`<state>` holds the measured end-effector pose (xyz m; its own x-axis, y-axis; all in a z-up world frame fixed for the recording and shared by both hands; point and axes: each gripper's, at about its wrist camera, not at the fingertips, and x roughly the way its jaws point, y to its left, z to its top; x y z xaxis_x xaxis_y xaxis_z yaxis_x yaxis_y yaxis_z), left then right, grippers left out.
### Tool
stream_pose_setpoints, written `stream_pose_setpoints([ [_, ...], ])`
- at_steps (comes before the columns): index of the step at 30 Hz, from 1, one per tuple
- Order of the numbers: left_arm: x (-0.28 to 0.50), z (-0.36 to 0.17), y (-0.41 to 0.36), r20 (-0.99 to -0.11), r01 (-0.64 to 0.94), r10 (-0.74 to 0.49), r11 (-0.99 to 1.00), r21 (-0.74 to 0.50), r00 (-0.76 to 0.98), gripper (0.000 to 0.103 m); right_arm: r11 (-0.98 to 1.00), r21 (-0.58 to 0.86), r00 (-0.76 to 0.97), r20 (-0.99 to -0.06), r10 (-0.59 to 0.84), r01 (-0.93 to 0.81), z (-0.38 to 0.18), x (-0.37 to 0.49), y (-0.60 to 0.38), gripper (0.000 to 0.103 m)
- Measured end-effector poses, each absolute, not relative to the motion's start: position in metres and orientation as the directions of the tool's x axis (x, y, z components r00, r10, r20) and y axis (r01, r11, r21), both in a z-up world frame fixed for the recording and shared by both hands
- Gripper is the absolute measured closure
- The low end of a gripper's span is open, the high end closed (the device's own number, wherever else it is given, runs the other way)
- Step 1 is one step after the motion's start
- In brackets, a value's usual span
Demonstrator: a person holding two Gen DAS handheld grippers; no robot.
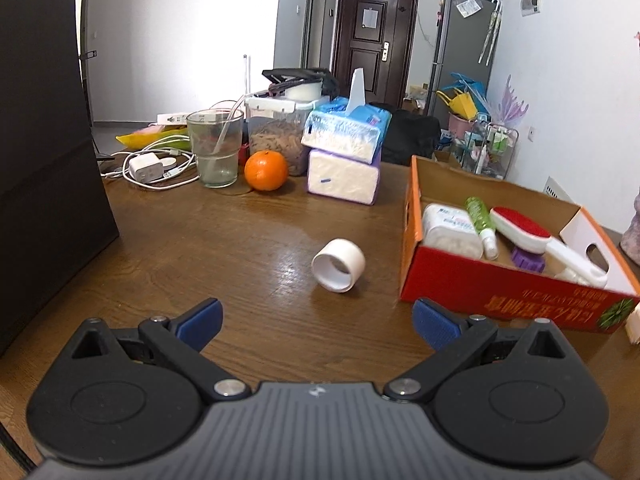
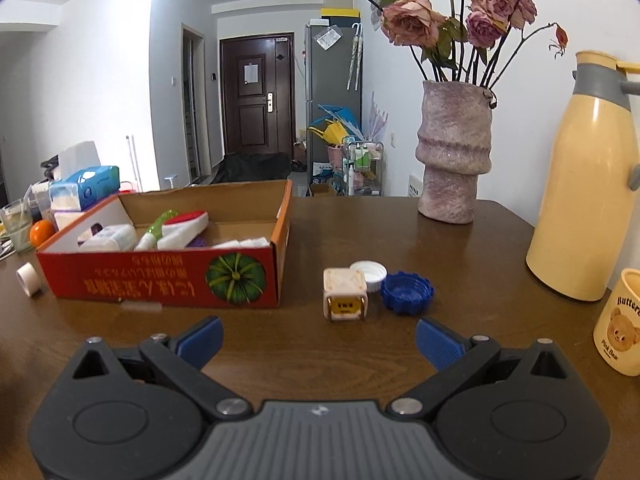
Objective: Organize rigid objects
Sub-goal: 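Withdraw both tools from the box toward the tape roll and charger cube, then close the left gripper on the white tape roll while the right grasps the charger cube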
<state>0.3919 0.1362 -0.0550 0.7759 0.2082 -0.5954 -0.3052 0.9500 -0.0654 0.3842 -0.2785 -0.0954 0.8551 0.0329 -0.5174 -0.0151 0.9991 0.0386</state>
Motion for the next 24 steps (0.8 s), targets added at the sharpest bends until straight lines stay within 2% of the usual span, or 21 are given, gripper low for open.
stream_pose_setpoints([
  [8,0.4,-0.072,0.146,-0.607,-0.318,0.215,0.946,-0.067,0.765,0.0,0.999,0.044,0.854,-0.519,0.027,-0.004,-0.108,0.394,-0.292,0.0],
  [11,0.407,-0.077,0.145,-0.612,-0.315,0.213,0.947,-0.062,0.762,0.0,0.999,0.027,0.865,-0.502,-0.001,0.017,-0.114,0.405,-0.291,0.011],
  [14,0.416,-0.078,0.147,-0.602,-0.312,0.217,0.948,-0.056,0.768,0.0,0.999,0.048,0.857,-0.516,0.003,0.025,-0.123,0.421,-0.294,0.013],
  [17,0.423,-0.081,0.15,-0.604,-0.313,0.215,0.948,-0.061,0.768,0.0,0.999,0.037,0.846,-0.532,-0.009,0.033,-0.13,0.436,-0.293,0.021],
  [24,0.433,-0.088,0.157,-0.615,-0.318,0.214,0.946,-0.063,0.759,0.0,0.998,0.029,0.843,-0.537,-0.033,0.057,-0.138,0.474,-0.288,0.024],
])
